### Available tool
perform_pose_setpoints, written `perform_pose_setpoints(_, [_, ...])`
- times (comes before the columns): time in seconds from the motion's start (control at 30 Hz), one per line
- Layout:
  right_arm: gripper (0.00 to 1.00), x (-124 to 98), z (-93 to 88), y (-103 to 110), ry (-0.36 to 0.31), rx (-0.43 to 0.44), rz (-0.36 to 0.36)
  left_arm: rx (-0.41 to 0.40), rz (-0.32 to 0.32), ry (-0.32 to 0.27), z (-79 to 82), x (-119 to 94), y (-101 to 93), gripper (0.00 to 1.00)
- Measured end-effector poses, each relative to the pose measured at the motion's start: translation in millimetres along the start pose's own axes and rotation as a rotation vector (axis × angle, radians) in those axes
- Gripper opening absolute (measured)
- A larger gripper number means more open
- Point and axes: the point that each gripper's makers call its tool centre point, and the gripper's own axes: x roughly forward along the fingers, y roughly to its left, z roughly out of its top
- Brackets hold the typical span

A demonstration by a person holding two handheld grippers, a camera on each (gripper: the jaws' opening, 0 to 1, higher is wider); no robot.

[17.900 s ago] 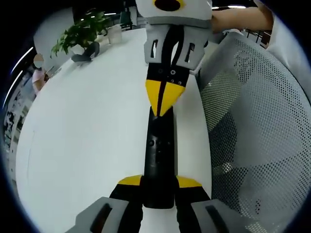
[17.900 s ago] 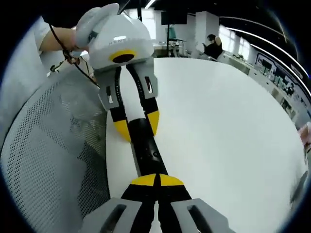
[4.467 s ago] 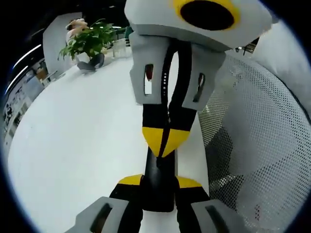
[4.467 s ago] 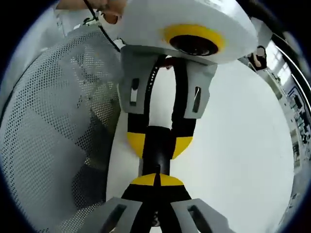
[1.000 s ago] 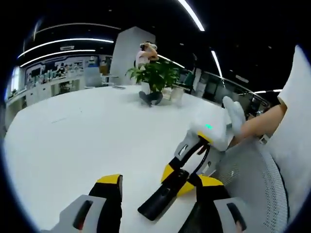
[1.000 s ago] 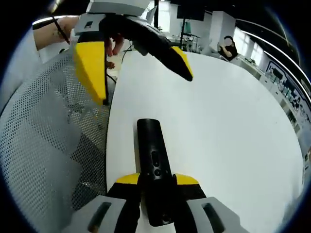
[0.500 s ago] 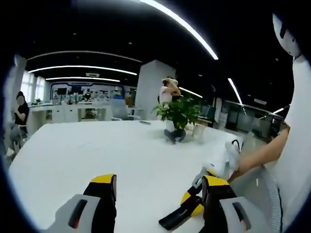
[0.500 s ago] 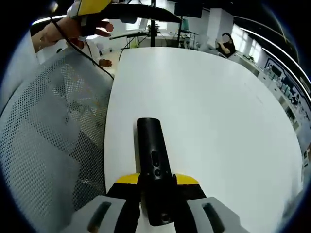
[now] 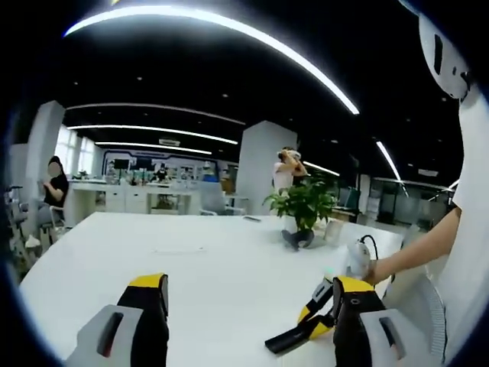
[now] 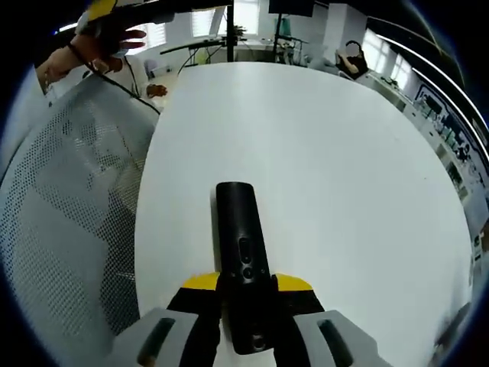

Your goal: Press the specified remote control buttons in sequence, fully releasing each button before pressing the next.

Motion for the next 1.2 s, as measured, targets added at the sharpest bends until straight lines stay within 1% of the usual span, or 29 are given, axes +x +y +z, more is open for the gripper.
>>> perform_pose_setpoints(0.13, [0.21,0,-0.4,-15,0.017,-0.029,-0.003,0.002,0.013,-0.007,1.8,-3,1.9,0.96])
perform_pose_setpoints(0.23, [0.21,0,-0.4,-29,0.030,-0.044,-0.004,-0.002,0.016,-0.005,2.2,-5,2.2,0.96])
perform_pose_setpoints(0.43, [0.21,2,0.3,-52,0.050,-0.043,-0.001,0.005,0.009,0.009,2.0,-10,0.7,0.96])
perform_pose_setpoints(0.53, [0.21,3,0.3,-64,0.071,-0.050,0.003,0.019,0.002,0.011,3.6,-10,-0.6,0.98])
perform_pose_setpoints(0.6, [0.21,3,0.8,-69,0.077,-0.048,0.006,0.033,-0.002,0.017,6.4,-9,-5.3,0.98])
perform_pose_setpoints(0.73, [0.21,4,2.2,-83,0.080,-0.031,0.010,0.025,-0.013,0.018,7.9,-10,-9.6,0.99])
perform_pose_setpoints(0.87, [0.21,6,3.4,-96,0.093,-0.041,0.021,0.024,-0.013,0.029,7.3,-11,-11.5,0.99])
perform_pose_setpoints(0.9, [0.21,6,3.6,-98,0.093,-0.045,0.022,0.022,-0.014,0.032,5.8,-11,-10.1,0.99])
perform_pose_setpoints(1.0, [0.21,8,5.8,-106,0.078,-0.015,0.032,0.022,-0.020,0.042,3.4,-9,-8.5,0.99])
perform_pose_setpoints(1.07, [0.21,9,6.3,-115,0.076,-0.012,0.024,0.022,-0.021,0.042,4.6,-9,-8.8,0.99])
perform_pose_setpoints(1.2, [0.21,10,9.6,-127,0.074,0.002,0.033,0.020,-0.017,0.036,2.2,-10,-4.0,0.99])
